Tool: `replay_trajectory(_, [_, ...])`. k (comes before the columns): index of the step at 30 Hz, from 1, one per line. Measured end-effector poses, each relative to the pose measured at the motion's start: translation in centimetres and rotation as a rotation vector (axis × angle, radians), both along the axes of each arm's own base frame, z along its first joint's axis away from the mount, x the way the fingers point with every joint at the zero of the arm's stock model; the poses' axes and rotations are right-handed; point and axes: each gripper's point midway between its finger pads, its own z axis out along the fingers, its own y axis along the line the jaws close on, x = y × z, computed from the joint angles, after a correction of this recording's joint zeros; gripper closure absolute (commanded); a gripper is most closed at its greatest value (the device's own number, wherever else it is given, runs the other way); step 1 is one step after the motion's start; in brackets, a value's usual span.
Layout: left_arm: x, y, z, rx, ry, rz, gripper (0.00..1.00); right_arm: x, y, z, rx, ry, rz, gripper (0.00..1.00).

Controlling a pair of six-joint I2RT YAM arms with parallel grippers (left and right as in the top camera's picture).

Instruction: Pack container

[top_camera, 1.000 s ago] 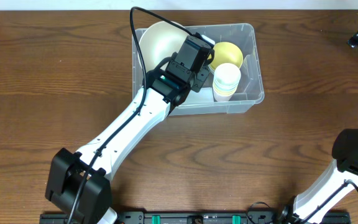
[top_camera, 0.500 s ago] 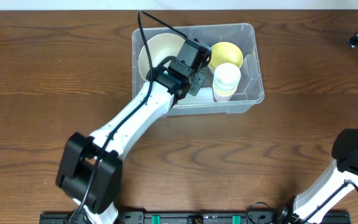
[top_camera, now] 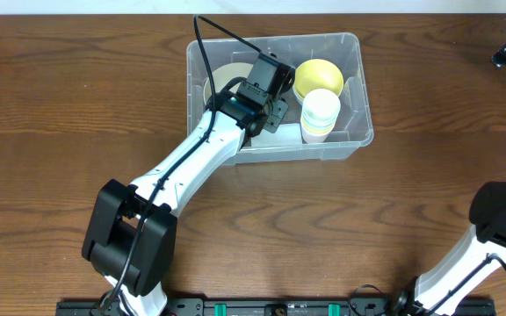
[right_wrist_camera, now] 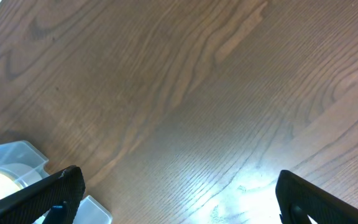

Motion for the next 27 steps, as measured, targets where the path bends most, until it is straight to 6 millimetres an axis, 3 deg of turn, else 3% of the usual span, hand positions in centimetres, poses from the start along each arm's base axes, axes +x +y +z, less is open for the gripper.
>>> replay_trajectory(6, [0.0,0.2,0.2,-0.004,-0.002,0.006,0.44,0.0,0.0,0.0,0.000,0.000,0.000,0.01])
replay_trajectory(9, [0.1,0.8,1.8,-0.029,-0.023,0.031,0.35,0.0,0.0,0.0,0.000,0.000,0.000,0.01])
replay_trajectory(13, [-0.4,2.6,7.2,-0.092,-0.105,0.072,0.24,0.0,0.0,0.0,0.000,0.000,0.000,0.01])
replay_trajectory(19, [-4.2,6.3,19.1,-0.229,-0.321,0.110,0.12,0.0,0.0,0.0,0.000,0.000,0.000,0.01])
replay_trajectory(22, [-6.7,7.6,22.6,-0.265,-0.385,0.106,0.02,0.0,0.0,0.0,0.000,0.000,0.000,0.01])
replay_trajectory(27, [-10.3,9.5,25.3,-0.293,-0.424,0.108,0.02,0.0,0.0,0.0,0.000,0.000,0.000,0.01])
